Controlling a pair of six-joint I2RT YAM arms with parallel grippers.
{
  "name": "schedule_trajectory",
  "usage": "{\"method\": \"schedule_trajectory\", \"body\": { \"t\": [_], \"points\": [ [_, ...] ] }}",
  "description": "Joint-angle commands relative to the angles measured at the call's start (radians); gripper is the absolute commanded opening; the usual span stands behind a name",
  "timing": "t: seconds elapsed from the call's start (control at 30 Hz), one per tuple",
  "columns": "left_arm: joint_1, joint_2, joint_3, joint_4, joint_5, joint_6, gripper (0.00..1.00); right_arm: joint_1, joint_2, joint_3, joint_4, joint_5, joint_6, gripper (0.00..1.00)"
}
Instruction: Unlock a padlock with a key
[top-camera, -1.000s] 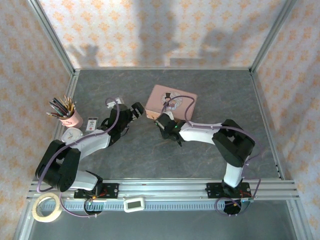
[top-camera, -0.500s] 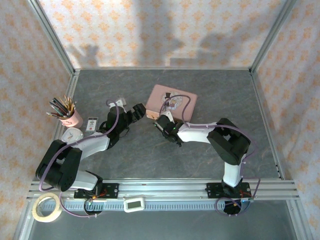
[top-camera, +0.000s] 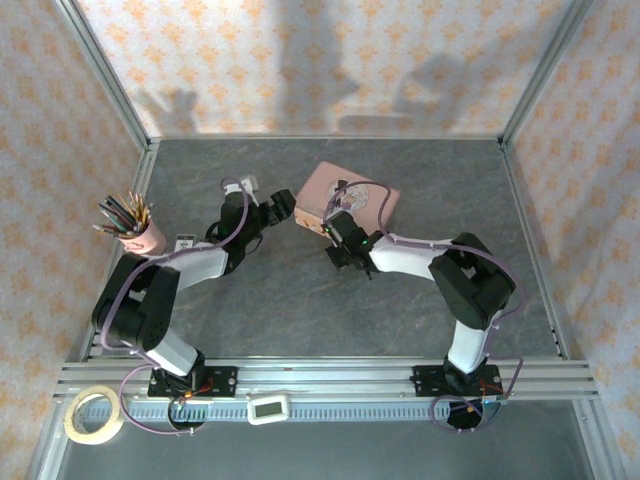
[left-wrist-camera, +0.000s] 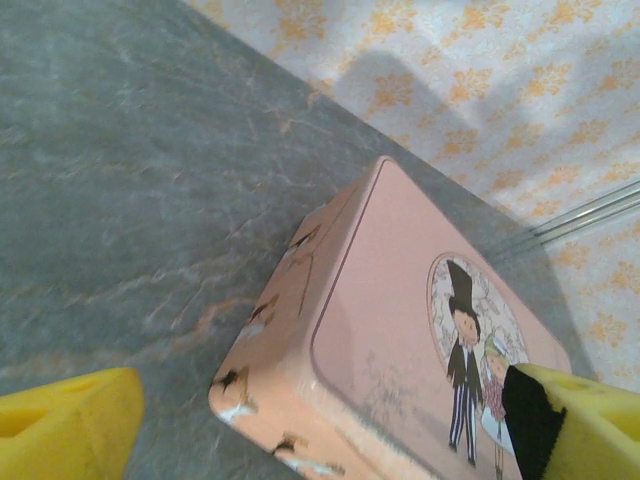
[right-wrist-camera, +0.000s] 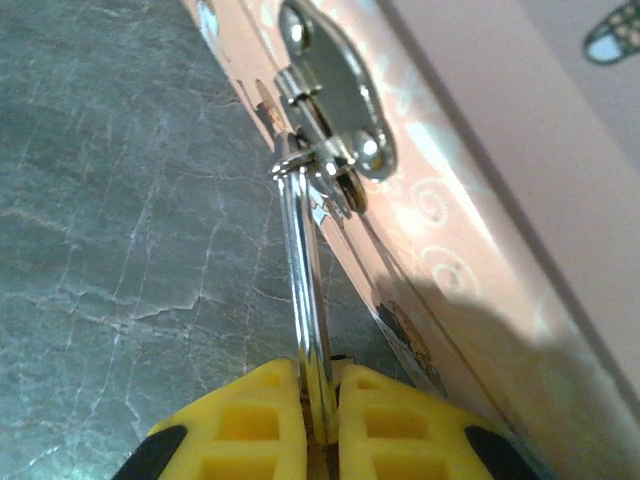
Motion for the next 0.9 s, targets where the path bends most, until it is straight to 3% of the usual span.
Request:
{"method": "schedule_trajectory", "body": {
  "t": [0.0, 0.17, 0.33, 0.7, 0.87],
  "points": [
    [0.008, 0.068, 0.075, -0.006, 0.019, 0.102, 0.92, -0.004, 0.012, 0.006, -0.059, -0.132, -0.096, 0.0],
    [0.009, 0.176, 0.162, -0.023, 0.064, 0.15, 0.89, -0.023, 0.009, 0.027, -0.074, -0.167, -0.158, 0.0],
    [0.009, 0.246, 0.196, -0.004, 0.153, 0.149, 0.8, -0.052, 0.01, 0.069, -0.104, -0.257, -0.176, 0.0],
    [-0.035, 0.23, 0.085, 0.134, 0.225, 0.037, 0.69, -0.118, 0.045, 0.14, -0.123, -0.503, -0.077, 0.0],
    [-0.052, 0.206, 0.049, 0.141, 0.213, 0.018, 0.67, -0.12, 0.112, 0.182, -0.158, -0.495, -0.034, 0.0]
  ]
}}
